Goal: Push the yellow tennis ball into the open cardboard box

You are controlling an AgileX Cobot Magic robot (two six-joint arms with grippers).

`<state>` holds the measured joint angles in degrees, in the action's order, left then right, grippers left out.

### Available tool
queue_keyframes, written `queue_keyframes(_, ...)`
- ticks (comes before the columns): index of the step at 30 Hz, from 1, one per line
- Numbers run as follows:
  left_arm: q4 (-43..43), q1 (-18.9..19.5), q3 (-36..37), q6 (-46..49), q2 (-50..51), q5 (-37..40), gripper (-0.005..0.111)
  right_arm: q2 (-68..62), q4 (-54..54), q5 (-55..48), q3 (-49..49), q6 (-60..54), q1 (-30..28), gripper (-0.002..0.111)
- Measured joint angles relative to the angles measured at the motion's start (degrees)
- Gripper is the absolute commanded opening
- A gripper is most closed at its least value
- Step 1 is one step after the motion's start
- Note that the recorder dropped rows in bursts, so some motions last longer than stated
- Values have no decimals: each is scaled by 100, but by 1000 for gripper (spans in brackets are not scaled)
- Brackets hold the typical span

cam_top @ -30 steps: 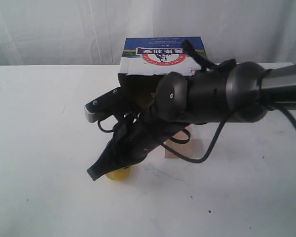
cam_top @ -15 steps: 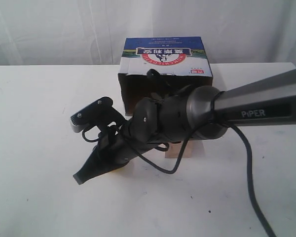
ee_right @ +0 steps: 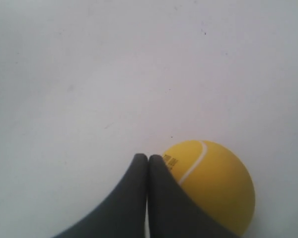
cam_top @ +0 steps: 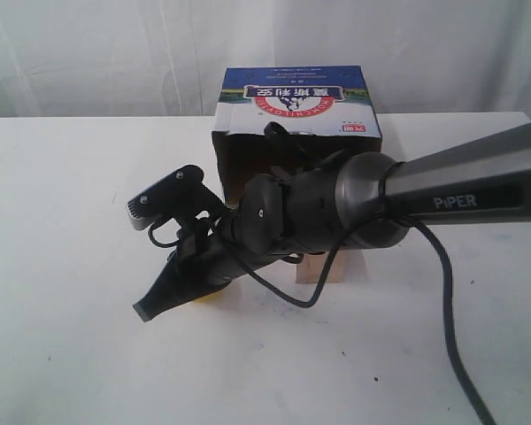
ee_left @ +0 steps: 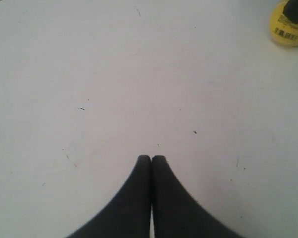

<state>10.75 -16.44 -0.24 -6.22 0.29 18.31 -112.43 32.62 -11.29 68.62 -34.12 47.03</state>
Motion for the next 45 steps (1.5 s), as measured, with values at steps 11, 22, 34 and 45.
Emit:
queue_keyframes(11, 0, 0, 0, 0, 0, 0, 0, 0, -393, 162, 27, 0, -172, 0)
queue_keyframes(22, 0, 0, 0, 0, 0, 0, 0, 0, -612, 298, 35, 0, -314, 0)
queue_keyframes(34, 0, 0, 0, 0, 0, 0, 0, 246, -647, 323, 143, 0, -314, 0)
queue_keyframes(45, 0, 0, 0, 0, 0, 0, 0, -46, -846, 18, 150, 0, -294, 0)
